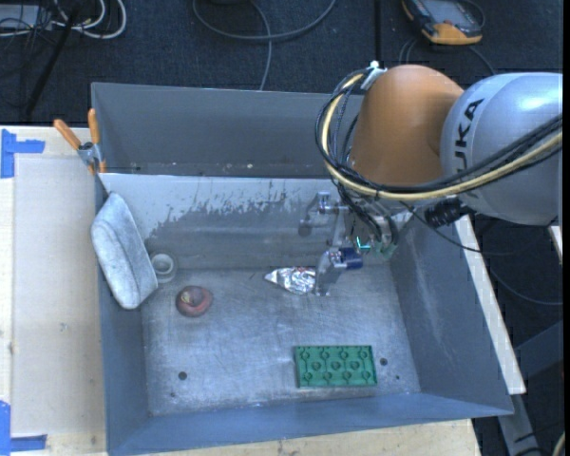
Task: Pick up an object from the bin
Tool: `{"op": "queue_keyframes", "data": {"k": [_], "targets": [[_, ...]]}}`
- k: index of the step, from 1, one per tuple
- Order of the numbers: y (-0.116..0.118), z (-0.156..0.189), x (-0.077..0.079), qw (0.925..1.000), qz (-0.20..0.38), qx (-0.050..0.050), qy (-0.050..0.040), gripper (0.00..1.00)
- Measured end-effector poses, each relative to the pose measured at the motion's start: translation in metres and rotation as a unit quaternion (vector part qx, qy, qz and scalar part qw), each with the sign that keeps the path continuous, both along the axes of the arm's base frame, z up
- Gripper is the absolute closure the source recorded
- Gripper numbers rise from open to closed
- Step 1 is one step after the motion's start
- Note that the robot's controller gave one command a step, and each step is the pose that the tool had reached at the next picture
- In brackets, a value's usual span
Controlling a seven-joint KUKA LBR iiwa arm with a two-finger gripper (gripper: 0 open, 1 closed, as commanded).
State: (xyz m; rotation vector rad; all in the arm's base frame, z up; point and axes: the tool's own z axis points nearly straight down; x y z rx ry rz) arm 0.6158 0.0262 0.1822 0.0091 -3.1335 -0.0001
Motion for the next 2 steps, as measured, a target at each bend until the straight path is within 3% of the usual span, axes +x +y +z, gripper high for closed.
{"op": "queue_keyframes", "data": {"k": [1,2], "targets": [[0.0042,-0.1092,-0.0076,0.9974,-0.072,0.001,-0.0045,0.00],[0.0041,-0.1052,-0.0063,0.9974,-0.072,0.000,-0.0058,1.00]]}}
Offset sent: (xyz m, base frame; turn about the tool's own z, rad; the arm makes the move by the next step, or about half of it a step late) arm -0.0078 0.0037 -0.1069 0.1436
